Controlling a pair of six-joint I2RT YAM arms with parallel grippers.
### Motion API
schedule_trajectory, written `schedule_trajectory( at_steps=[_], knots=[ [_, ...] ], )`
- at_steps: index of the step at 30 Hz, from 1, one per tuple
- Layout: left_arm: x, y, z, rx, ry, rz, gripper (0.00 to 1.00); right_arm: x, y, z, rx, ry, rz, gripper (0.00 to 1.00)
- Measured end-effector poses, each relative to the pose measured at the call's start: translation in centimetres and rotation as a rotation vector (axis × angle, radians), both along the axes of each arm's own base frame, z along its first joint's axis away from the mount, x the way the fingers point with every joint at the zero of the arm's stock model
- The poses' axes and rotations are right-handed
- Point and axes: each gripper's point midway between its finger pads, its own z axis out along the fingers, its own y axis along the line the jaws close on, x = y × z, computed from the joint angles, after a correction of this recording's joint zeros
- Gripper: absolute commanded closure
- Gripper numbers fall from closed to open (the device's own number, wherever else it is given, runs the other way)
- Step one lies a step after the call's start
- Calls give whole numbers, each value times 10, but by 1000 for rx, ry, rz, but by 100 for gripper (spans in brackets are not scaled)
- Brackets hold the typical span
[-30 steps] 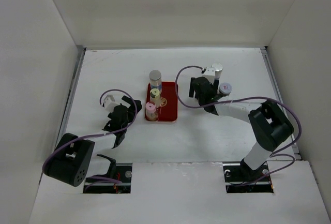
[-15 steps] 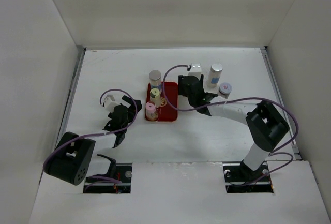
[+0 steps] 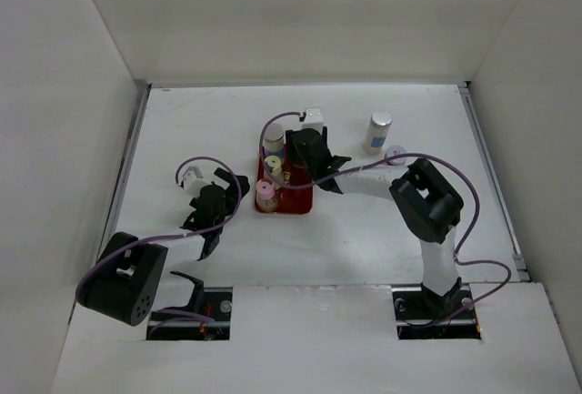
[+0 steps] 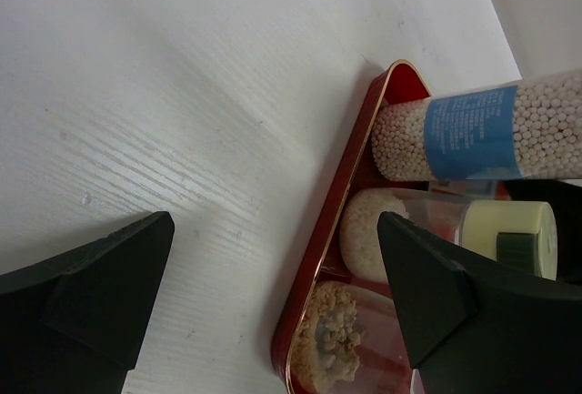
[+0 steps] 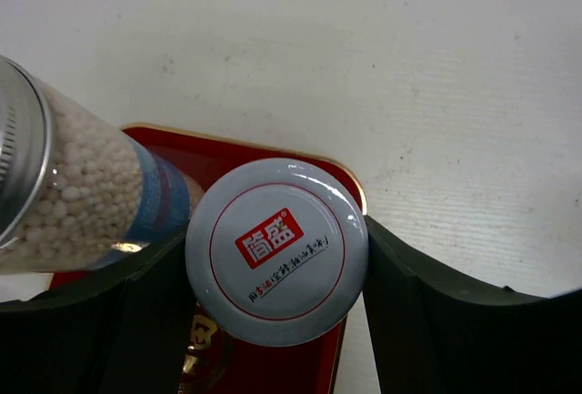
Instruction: Organize the condiment bottles
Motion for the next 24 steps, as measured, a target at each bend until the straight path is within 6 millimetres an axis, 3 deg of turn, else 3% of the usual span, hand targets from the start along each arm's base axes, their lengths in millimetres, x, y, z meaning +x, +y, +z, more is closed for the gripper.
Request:
schedule_trajectory(
  at_steps=[3,8,15,19,21,24],
  knots=[
    [0,0,0,0,0,0,0,1,2,-3,3,3,0,21],
    [0,0,0,0,0,0,0,4,6,20,52,-37,0,22],
    [0,1,0,-2,0,1,0,-11,-13,85,131,-122,-23,24],
    [0,1,0,-2,0,1,0,-22,-50,109,148,-163,-82,19],
    [1,0,0,-3,-3,1,0,-20,-82,114,138,-174,-143,13],
    [2,0,0,-4,-5,1,0,-5,-145,120,98,-188,-279,6]
  ],
)
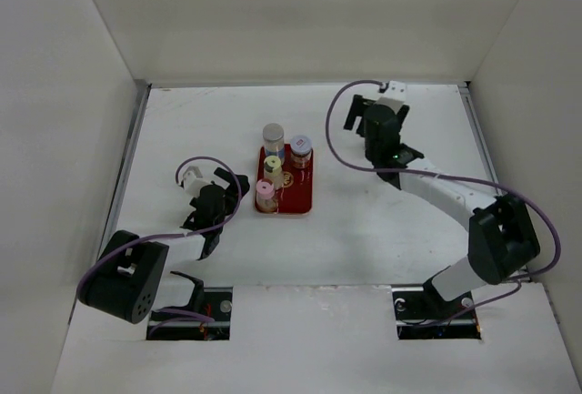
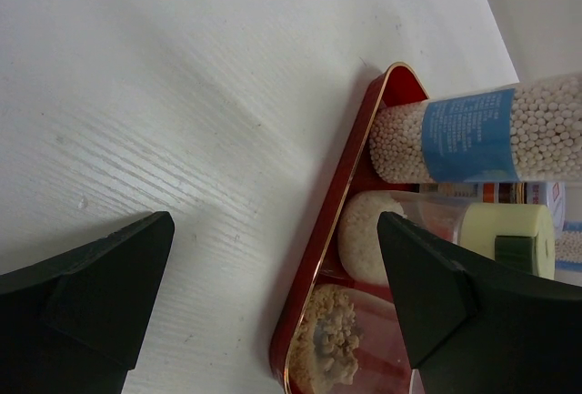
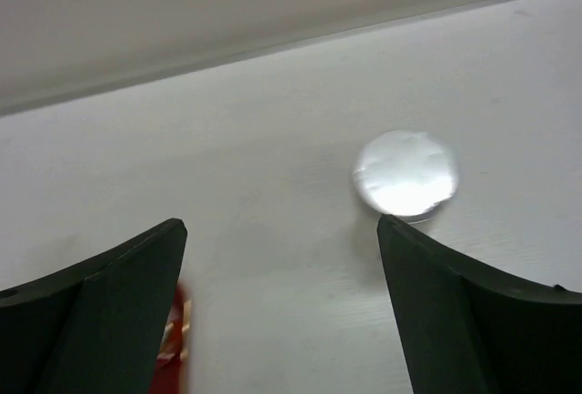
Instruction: Organize the condiment bottles
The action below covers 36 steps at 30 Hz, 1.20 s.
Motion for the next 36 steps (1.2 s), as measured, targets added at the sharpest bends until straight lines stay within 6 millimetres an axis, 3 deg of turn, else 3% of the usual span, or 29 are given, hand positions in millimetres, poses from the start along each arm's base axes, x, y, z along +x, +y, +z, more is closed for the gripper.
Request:
schedule_trajectory(
  at_steps=[4,6,8,11,14,17,19,24,26,28,30,33,36],
  knots=[
    [0,0,0,0,-1,0,0,17,-78,-1,-47,25,-178,1],
    [0,0,0,-1,-2,0,0,24,-102,-11,-72,60,-228,0],
    [0,0,0,-1,-2,0,0,32,-109,-24,-88,98,-234,0],
    [0,0,0,-1,-1,0,0,41,-102,-44,-98,152,-190,0],
    [2,-1,0,-2,-5,0,0,56,-90,-45,-85,156,-148,5],
    [5,-3,0,-5,-8,-4,0,69,-82,-46,-79,159,-120,22],
    [5,-3,0,-6,-9,-7,0,72,-79,-50,-78,170,-108,23],
    [5,-5,1,-10,-10,-13,0,69,-79,-61,-90,208,-104,16],
    [5,-5,1,-10,-10,-13,0,68,-79,-63,-90,215,-103,22],
    [5,-5,1,-10,-10,-13,0,67,-80,-65,-93,224,-104,39],
    [5,-5,1,-10,-10,-14,0,67,-79,-65,-86,225,-102,49],
    [5,-5,1,-10,-10,-14,0,64,-75,-64,-80,217,-94,51],
    [5,-5,1,-11,-11,-15,0,40,-61,-59,-84,204,-50,51]
  ],
)
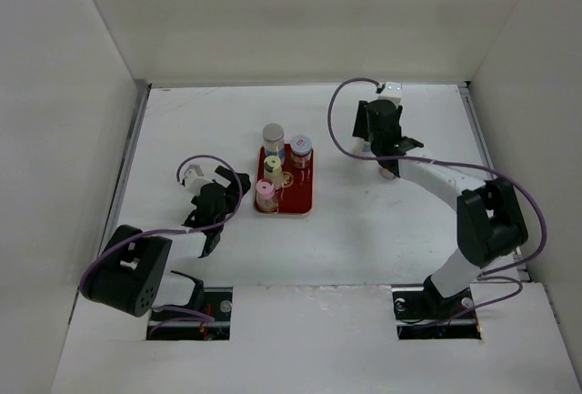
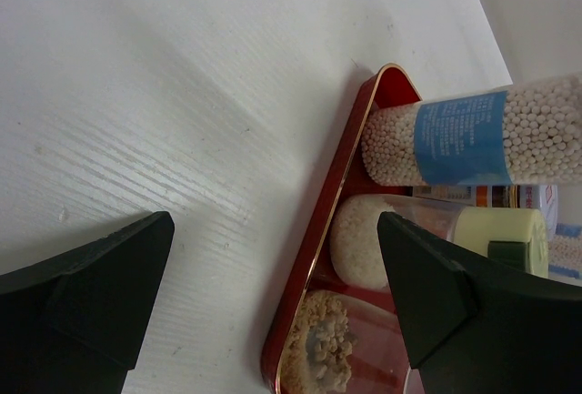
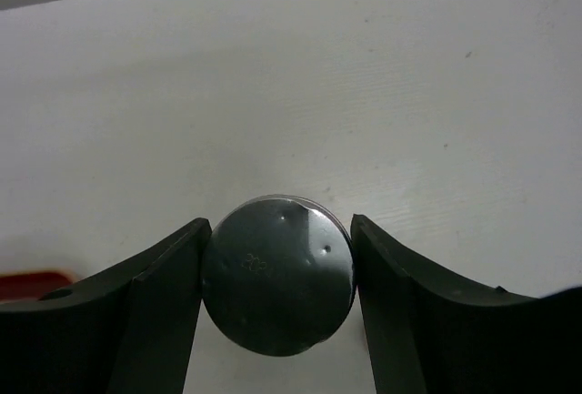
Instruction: Organize the condiment bottles
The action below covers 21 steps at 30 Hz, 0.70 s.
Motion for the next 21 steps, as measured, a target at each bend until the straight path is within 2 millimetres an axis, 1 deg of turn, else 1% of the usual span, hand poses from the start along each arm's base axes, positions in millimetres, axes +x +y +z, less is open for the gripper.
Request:
schedule_trajectory(
  at_steps=[2,7,9,11,12,16,19,21],
  knots=[
    [0,0,0,0,0,0,0,-21,19,11,7,-19,57,50],
    [0,0,-1,0,1,-1,0,-61,89,61,76,-118,244,50],
    [1,-1,-1,-1,-1,-2,0,-74,115,69,97,-135,309,50],
    [1,-1,0,-2,-2,-2,0,-84,137,66,105,-128,361,50],
    [1,-1,0,-2,-2,-2,0,-87,147,61,104,-117,383,50],
    [1,-1,0,-2,-2,-2,0,-91,182,32,82,-54,448,50],
    [0,-1,0,-2,-1,-2,0,-92,201,15,63,-21,482,50],
    [0,0,0,-1,0,-2,0,-92,211,17,67,-23,495,50]
  ],
)
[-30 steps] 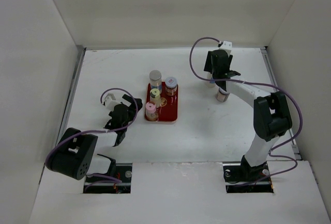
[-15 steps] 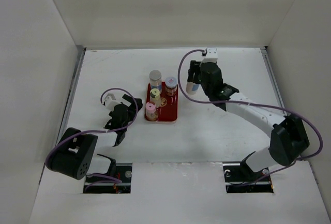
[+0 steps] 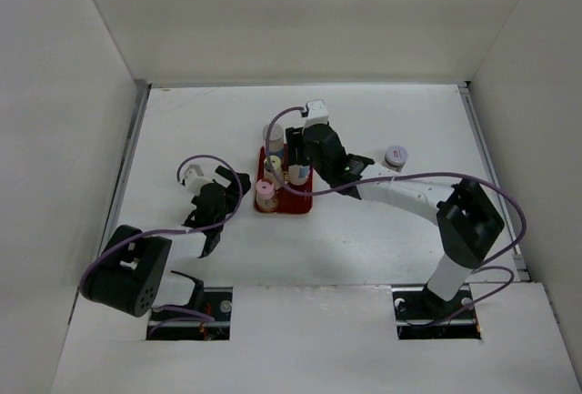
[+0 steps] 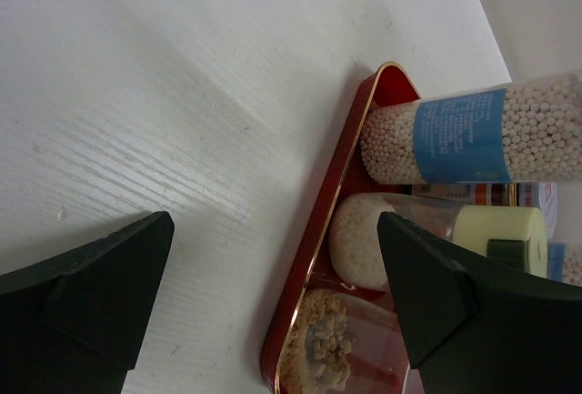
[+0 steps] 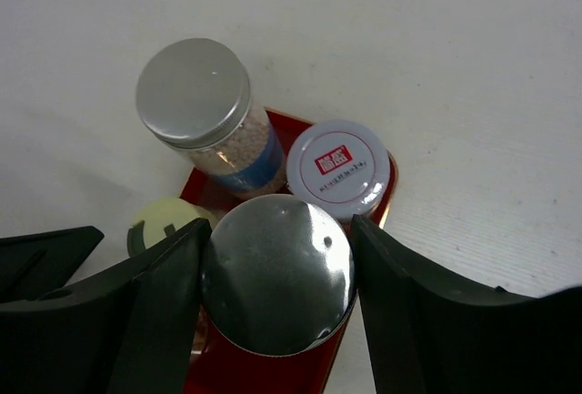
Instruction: Organize the condiment bottles
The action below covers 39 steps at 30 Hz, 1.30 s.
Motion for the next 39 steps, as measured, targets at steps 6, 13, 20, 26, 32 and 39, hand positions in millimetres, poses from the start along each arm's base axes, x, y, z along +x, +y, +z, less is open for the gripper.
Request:
schedule_trajectory(
  at_steps=[6,13,20,26,32,39],
  knots=[
    [0,0,0,-1,1,-1,0,3,12,-1,-3,-5,5,46],
    [0,-1,0,-1,0,-2,0,8,15,-16,-65,-25,-29,20],
    [0,-1,0,-2,0,-3,0,-2,14,6,-46,-68,-23,10],
    [0,-1,0,-1,0,-3,0,-18,-58,61,81,-162,-126,5],
    [0,-1,0,-2,1,-3,0,7,-234,24,44,-150,-616,0],
    [0,-1,-1,-1,1,-4,0,8,-292,-60,-74,46,-755,1]
  ],
)
